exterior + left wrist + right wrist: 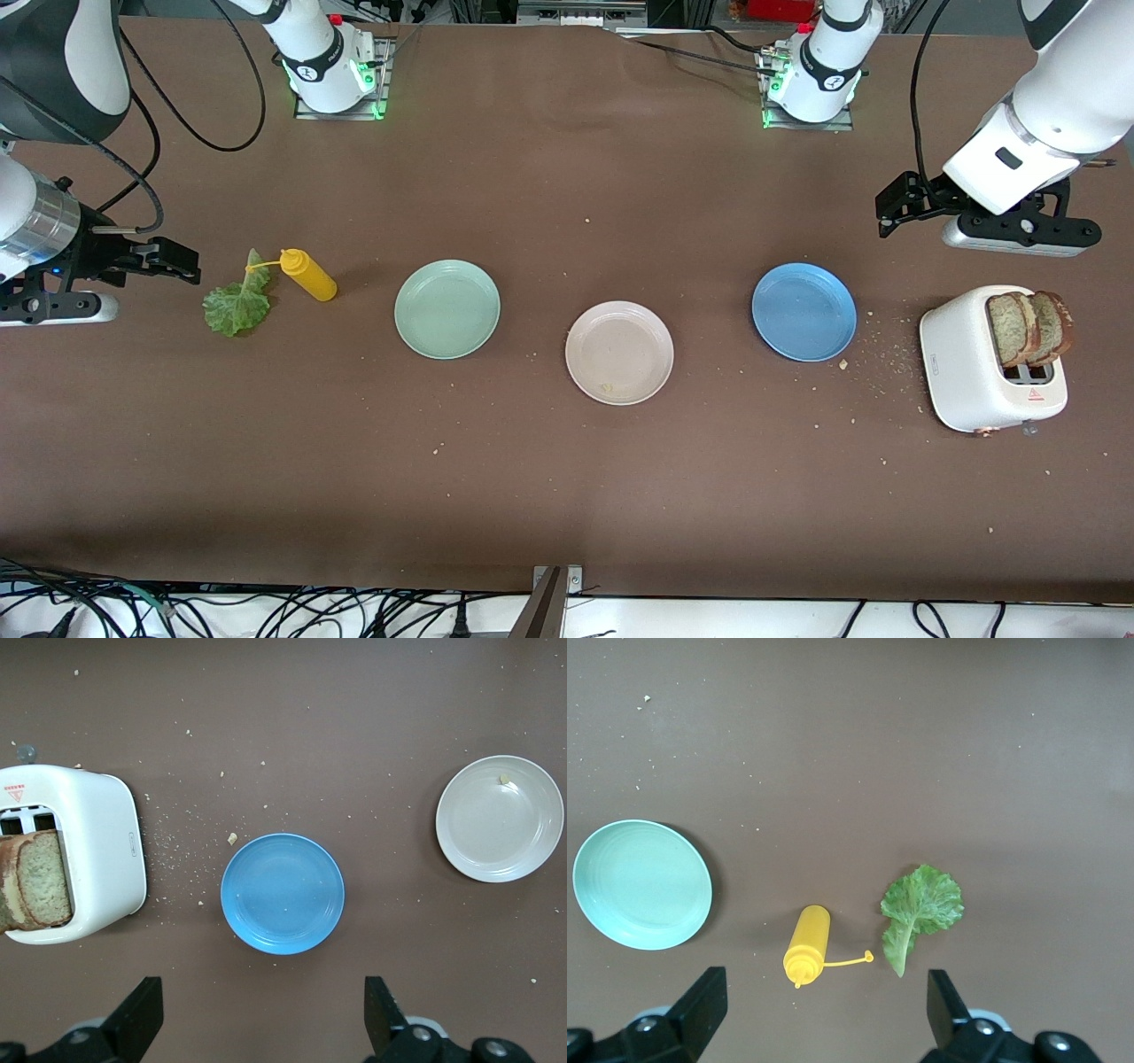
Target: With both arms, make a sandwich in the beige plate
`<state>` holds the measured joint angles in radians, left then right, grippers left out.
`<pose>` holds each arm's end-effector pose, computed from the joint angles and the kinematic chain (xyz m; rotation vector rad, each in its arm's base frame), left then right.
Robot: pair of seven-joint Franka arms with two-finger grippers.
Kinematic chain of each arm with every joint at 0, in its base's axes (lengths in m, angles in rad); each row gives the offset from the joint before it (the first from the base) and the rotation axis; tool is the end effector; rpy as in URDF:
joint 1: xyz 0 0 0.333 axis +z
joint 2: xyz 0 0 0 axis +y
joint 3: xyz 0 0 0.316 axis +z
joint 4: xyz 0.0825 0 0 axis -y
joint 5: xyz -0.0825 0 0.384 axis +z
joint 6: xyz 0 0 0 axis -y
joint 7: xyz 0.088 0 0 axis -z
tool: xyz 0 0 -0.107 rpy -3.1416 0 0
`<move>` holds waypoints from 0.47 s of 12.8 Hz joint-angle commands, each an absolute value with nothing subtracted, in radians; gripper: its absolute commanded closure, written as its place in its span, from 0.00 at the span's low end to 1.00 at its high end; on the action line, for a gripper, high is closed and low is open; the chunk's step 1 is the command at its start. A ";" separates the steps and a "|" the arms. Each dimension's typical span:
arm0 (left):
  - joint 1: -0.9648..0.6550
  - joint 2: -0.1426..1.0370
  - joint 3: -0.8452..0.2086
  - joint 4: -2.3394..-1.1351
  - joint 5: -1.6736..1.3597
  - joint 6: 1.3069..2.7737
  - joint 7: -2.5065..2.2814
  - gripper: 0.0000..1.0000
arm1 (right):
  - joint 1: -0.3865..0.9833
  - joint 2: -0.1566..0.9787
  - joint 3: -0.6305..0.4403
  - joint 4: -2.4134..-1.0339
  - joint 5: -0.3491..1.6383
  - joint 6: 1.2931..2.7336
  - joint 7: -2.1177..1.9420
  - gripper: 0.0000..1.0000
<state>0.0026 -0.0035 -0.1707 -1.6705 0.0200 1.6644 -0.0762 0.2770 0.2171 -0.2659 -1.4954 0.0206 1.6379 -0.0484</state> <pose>0.5517 -0.0918 0.5873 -3.1175 0.1463 0.0002 0.6184 0.0245 0.5421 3.1033 0.0954 -0.1051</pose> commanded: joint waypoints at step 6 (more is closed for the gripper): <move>0.003 -0.005 -0.169 -1.646 -0.006 1.635 -0.078 0.00 | 0.281 0.224 -0.267 -1.486 0.015 1.632 -0.032 0.00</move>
